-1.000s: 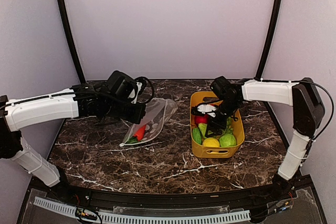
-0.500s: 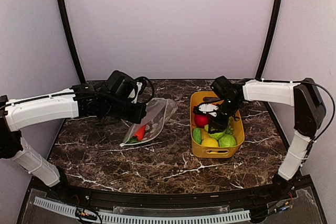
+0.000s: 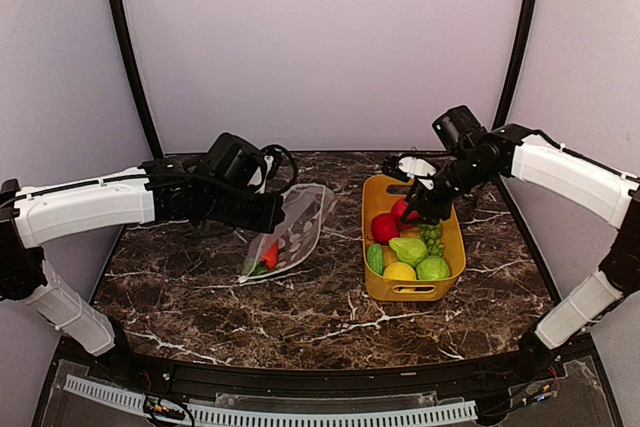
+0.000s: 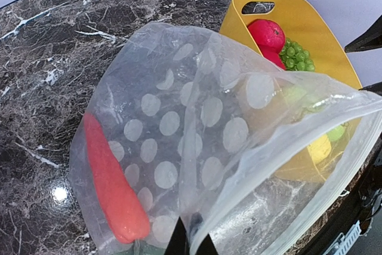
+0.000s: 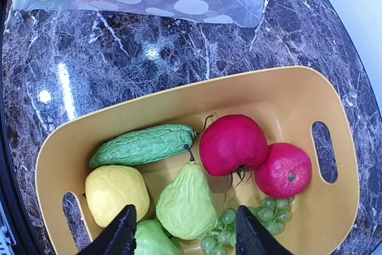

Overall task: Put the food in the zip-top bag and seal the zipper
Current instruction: Pick up the fake fruit from the bin.

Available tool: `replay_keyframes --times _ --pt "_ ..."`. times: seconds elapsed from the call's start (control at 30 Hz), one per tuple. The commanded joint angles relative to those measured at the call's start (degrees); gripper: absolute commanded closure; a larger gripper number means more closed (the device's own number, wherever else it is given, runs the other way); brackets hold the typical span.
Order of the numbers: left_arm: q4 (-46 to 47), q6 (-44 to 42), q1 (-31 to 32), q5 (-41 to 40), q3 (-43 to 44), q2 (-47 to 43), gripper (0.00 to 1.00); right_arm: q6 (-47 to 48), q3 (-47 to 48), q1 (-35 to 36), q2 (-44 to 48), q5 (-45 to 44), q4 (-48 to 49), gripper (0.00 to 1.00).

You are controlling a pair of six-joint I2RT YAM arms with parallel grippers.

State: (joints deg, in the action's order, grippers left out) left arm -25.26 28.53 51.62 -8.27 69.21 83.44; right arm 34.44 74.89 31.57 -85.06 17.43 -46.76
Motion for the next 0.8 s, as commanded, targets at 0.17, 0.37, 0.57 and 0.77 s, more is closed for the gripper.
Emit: replay_keyframes --times 0.17,0.37,0.57,0.77 --pt "-0.2 2.0 -0.2 2.0 2.7 2.3 0.99 1.3 -1.0 -0.6 -8.1 -4.9 -4.0 0.24" --pt "-0.7 1.7 -0.2 2.8 2.6 3.0 0.99 0.1 -1.1 -1.2 -12.4 -8.0 -3.6 0.09" --pt "-0.9 1.2 -0.2 2.8 2.4 2.6 0.99 -1.0 -0.8 -1.4 -15.9 -8.4 -3.6 0.07" --pt "-0.7 1.4 -0.2 3.0 1.5 1.8 0.99 -2.1 -0.4 -1.4 -18.8 -8.2 -4.2 0.11"
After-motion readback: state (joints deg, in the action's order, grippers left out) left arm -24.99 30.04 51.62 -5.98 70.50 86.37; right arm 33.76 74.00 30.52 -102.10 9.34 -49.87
